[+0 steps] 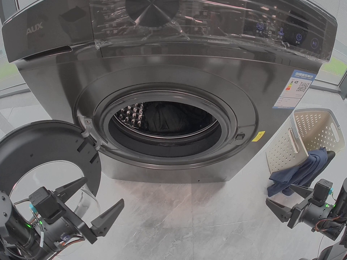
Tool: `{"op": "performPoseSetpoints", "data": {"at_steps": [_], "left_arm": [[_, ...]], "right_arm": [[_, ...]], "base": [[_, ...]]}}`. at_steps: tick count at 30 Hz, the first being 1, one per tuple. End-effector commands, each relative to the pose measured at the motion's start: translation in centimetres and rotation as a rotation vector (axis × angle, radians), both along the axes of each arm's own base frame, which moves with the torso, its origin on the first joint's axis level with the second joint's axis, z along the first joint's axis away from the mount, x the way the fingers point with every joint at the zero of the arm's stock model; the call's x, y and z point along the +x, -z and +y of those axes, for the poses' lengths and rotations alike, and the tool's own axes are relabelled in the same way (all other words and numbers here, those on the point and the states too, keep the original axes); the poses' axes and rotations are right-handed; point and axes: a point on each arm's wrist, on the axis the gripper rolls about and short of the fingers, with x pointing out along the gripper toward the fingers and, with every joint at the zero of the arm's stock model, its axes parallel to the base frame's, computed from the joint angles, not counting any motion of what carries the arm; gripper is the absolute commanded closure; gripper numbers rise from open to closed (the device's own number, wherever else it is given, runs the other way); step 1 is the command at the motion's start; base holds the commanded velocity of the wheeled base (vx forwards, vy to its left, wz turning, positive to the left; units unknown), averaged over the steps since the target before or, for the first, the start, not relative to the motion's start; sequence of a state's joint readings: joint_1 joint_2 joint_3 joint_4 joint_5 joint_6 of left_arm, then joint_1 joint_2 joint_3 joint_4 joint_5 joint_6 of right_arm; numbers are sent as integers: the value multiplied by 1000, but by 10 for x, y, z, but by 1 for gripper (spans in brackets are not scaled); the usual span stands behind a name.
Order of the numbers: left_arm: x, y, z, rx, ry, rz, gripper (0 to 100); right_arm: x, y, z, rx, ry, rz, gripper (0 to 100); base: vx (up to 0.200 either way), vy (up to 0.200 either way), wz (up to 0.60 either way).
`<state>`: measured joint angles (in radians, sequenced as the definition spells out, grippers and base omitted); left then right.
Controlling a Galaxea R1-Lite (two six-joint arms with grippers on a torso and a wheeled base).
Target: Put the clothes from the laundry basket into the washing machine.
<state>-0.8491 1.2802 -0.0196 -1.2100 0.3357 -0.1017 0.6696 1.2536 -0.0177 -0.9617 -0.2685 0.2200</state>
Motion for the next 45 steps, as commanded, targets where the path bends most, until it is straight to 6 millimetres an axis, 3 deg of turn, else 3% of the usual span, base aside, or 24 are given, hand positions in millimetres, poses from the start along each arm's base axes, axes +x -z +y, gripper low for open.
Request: {"op": "performPoseSetpoints", "data": {"at_steps": [1, 5, 9, 11, 13, 17, 29, 37, 40, 42, 45], "left_arm": [[-20, -11, 34, -62, -70, -59, 0], [-32, -9, 51, -56, -111, -55, 0], [-59, 2, 80, -61, -167, -52, 0], [-63, 4, 83, -62, -173, -52, 0], [-81, 17, 96, -43, -205, -56, 0], [-96, 26, 102, -56, -229, -97, 0], [-113, 48, 106, -37, -355, -77, 0], [-114, 55, 104, 60, -552, -42, 0], [-121, 56, 102, 42, -600, -130, 0], [-121, 56, 102, 51, -591, -123, 0], [-121, 58, 102, 59, -598, -115, 0]], "right_arm": [[-24, -6, -29, 33, 92, -40, 0], [-42, -4, -48, 13, 164, -48, 0], [-74, 5, -71, -42, 274, -101, 0], [-79, 7, -74, -45, 288, -114, 0], [-102, 18, -80, -76, 305, -176, 0], [-118, 28, -83, -79, 345, -211, 0], [-124, 35, -84, -66, 394, -222, 0], [-124, 33, -86, -65, 558, -243, 0], [-130, 35, -83, -89, 651, -283, 0], [-132, 36, -82, -94, 612, -314, 0], [-131, 41, -78, -75, 385, -292, 0]], "base": [[-200, 0, 0], [-200, 0, 0], [-50, 0, 0], [-200, 0, 0], [-100, 0, 0], [0, 0, 0], [-100, 0, 0], [0, 0, 0], [0, 0, 0], [0, 0, 0], [0, 0, 0]]}}
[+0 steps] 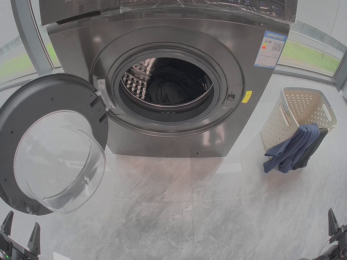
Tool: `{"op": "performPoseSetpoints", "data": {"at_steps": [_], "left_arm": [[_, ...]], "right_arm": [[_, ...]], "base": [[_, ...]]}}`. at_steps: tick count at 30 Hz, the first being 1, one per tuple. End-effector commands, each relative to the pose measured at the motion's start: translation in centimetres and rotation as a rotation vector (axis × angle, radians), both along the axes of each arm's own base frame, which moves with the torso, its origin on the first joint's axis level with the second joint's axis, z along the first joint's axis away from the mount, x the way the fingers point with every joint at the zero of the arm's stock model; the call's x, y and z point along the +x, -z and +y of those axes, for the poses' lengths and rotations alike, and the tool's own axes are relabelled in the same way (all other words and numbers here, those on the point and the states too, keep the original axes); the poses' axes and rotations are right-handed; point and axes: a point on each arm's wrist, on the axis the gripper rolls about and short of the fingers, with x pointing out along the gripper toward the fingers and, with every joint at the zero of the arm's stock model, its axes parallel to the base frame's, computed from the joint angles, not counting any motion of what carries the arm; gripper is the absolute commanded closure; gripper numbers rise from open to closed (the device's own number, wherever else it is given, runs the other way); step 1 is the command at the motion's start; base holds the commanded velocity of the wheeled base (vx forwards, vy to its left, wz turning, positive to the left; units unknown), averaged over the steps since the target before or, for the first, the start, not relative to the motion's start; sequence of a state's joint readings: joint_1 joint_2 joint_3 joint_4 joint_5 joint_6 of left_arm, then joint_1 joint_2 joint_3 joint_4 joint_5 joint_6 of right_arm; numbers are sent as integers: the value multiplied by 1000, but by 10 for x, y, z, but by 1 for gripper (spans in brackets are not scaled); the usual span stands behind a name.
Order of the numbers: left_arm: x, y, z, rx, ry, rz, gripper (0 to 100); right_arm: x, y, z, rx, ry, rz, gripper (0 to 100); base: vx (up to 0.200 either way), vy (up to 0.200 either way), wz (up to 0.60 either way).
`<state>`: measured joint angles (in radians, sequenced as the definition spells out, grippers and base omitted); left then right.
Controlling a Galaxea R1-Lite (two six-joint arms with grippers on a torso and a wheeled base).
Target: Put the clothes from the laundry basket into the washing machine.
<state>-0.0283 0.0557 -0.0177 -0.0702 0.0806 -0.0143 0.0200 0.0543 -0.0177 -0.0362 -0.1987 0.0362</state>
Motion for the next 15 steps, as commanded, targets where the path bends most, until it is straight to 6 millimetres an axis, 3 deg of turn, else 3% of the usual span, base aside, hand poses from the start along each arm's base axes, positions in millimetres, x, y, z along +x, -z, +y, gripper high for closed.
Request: {"op": "performPoseSetpoints", "data": {"at_steps": [1, 15], "left_arm": [[-3, 8, 0, 9, -45, -15, 0], [-3, 12, -2, -18, 40, 30, 0]], "right_arm": [[-3, 10, 5, -23, -180, 6, 0], [-3, 10, 5, -28, -157, 5, 0]], "base": [[0, 0, 0], [0, 0, 0]]}}
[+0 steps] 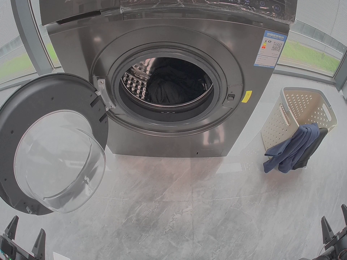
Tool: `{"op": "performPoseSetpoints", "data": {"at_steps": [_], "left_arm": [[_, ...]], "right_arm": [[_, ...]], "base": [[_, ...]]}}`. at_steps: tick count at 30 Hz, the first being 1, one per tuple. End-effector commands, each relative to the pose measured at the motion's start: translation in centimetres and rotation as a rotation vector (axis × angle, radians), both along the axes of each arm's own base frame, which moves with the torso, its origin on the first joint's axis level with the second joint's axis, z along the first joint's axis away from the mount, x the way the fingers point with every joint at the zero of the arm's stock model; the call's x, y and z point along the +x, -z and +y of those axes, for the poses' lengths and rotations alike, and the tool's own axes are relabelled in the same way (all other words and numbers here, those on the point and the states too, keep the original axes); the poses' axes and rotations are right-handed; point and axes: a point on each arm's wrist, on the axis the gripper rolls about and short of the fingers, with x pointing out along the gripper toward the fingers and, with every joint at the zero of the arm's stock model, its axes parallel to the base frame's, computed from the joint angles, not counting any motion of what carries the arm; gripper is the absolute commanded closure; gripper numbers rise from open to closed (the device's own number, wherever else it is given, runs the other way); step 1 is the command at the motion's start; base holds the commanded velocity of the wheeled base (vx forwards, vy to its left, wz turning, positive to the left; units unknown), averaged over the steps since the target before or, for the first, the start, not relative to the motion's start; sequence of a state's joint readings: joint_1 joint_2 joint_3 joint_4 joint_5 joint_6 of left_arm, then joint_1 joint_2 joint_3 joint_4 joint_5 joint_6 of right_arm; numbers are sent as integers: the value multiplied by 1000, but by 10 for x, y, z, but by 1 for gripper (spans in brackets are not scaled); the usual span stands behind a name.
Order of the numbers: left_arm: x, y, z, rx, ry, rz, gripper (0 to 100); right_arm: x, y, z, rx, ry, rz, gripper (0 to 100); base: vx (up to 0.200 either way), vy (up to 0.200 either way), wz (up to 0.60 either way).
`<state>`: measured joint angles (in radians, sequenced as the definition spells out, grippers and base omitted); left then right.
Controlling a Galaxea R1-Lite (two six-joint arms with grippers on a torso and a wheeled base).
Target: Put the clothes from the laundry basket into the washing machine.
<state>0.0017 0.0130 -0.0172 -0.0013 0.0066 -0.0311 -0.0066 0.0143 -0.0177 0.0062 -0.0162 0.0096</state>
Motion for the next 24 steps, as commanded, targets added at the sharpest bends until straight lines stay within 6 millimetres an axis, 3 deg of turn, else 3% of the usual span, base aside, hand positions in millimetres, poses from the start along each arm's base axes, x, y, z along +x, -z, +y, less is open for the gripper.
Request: {"op": "performPoseSetpoints", "data": {"at_steps": [1, 6, 24], "left_arm": [[0, 4, 0, -3, -4, 4, 0], [0, 4, 0, -3, -5, 4, 0], [1, 5, 0, 0, -21, 6, 0]], "right_arm": [[0, 5, 0, -3, -3, 2, 0], [0, 5, 0, -3, -1, 0, 0], [0, 5, 0, -3, -1, 0, 0]], "base": [[0, 0, 0], [0, 0, 0], [0, -200, 0]]}}
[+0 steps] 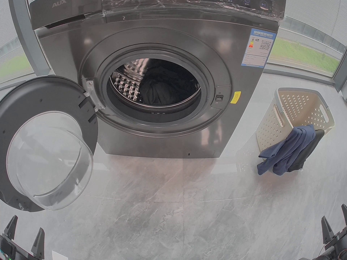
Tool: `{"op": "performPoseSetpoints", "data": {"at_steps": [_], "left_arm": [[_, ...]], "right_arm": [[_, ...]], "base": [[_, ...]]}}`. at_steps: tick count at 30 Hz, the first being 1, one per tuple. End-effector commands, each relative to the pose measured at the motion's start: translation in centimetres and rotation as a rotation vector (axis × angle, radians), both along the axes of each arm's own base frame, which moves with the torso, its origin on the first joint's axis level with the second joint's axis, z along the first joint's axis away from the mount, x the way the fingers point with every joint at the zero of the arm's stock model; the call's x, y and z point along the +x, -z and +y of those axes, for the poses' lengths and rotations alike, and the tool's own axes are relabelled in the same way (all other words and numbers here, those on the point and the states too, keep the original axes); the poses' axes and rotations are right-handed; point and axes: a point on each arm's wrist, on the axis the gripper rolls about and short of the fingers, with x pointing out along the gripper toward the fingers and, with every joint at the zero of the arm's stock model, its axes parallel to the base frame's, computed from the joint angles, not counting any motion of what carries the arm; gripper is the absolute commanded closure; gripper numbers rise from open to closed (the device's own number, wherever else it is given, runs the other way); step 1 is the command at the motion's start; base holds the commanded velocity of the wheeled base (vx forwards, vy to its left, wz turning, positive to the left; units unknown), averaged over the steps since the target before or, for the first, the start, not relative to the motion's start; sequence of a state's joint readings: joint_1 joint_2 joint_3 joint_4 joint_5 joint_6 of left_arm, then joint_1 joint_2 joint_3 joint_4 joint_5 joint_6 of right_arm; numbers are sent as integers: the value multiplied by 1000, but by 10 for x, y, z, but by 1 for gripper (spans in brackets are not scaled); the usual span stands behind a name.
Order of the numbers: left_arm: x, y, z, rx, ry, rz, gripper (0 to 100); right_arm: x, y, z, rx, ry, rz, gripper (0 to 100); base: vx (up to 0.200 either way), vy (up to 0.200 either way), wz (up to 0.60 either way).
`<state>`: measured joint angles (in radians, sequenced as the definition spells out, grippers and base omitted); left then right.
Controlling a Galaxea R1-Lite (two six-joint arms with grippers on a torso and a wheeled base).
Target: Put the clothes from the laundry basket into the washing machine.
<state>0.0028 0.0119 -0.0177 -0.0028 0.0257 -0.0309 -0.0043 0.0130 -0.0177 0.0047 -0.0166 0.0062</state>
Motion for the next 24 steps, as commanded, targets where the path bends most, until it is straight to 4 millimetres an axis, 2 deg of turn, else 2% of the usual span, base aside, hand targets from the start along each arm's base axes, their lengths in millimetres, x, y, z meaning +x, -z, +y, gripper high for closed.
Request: {"op": "performPoseSetpoints", "data": {"at_steps": [1, 24], "left_arm": [[1, 5, 0, -1, -1, 8, 0], [1, 5, 0, -3, -2, 8, 0]], "right_arm": [[0, 5, 0, 0, 1, 3, 0], [0, 5, 0, 0, -1, 3, 0]], "base": [[0, -200, 0], [0, -200, 0]]}}
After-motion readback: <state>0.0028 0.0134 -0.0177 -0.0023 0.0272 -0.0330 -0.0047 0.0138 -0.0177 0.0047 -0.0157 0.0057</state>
